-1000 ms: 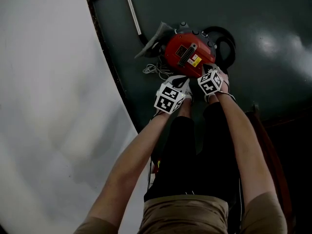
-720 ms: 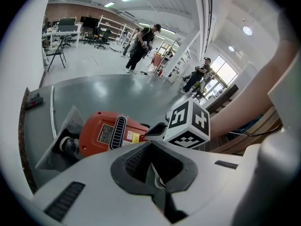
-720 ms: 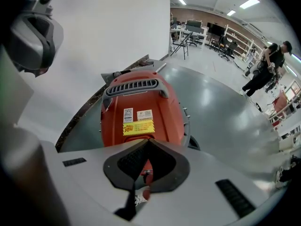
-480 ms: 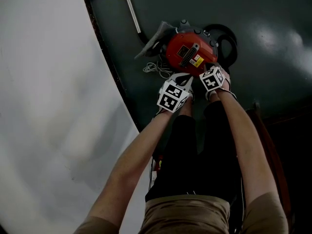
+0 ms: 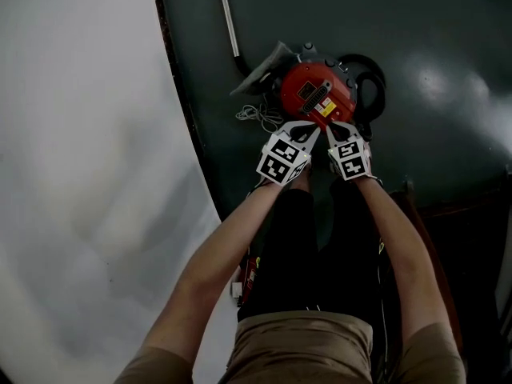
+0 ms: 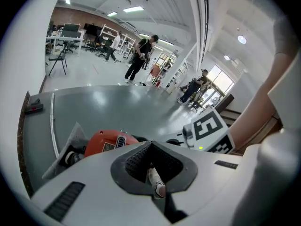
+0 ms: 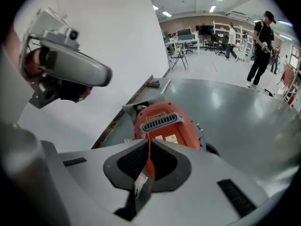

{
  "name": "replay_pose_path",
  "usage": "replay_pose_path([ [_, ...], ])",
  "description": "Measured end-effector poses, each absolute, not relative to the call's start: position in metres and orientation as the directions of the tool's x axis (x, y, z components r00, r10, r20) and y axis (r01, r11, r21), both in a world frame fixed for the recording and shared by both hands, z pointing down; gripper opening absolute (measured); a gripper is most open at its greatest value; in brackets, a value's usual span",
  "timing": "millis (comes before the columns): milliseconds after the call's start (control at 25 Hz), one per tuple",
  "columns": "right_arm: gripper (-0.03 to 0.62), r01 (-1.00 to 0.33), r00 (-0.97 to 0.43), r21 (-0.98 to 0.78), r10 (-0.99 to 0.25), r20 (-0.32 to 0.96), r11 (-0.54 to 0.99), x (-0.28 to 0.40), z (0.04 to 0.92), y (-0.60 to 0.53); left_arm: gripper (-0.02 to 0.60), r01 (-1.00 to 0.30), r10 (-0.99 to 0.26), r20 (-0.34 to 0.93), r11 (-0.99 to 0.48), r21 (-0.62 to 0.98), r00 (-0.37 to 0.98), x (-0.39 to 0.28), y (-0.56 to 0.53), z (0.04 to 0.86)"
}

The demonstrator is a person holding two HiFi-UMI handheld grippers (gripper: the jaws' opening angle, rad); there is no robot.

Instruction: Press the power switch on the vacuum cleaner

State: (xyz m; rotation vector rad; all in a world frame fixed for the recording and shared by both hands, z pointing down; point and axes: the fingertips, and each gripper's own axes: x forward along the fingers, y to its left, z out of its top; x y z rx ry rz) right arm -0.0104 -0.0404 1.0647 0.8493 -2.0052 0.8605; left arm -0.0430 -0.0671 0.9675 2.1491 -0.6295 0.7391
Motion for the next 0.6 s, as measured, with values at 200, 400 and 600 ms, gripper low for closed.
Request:
replay_pose_path([
  [200,0.009,-0.768,-0.541,-0.274,-0.357,0.761,0.578,-0.021,0.976,-0.037,0.005,-0.649,-0.263,0.641,-0.581,0.492,0.721,-0.051,-0.079,0.902],
  [400,0.009,-0.781,-0.548,-0.233,-0.457,0.701,0.579,-0.017,0.887,-0.047,0.005,-0.62,-0.29,0.589,-0.611,0.492,0.754,-0.051,-0.07,0.817],
  [600,0.009,-0.79,-0.559,-0.205,-0.541,0.628,0.578,-0.014,0.803,-0.06,0.005,-0.594,-0.319,0.538,-0.648,0.477,0.78,-0.049,-0.057,0.745],
])
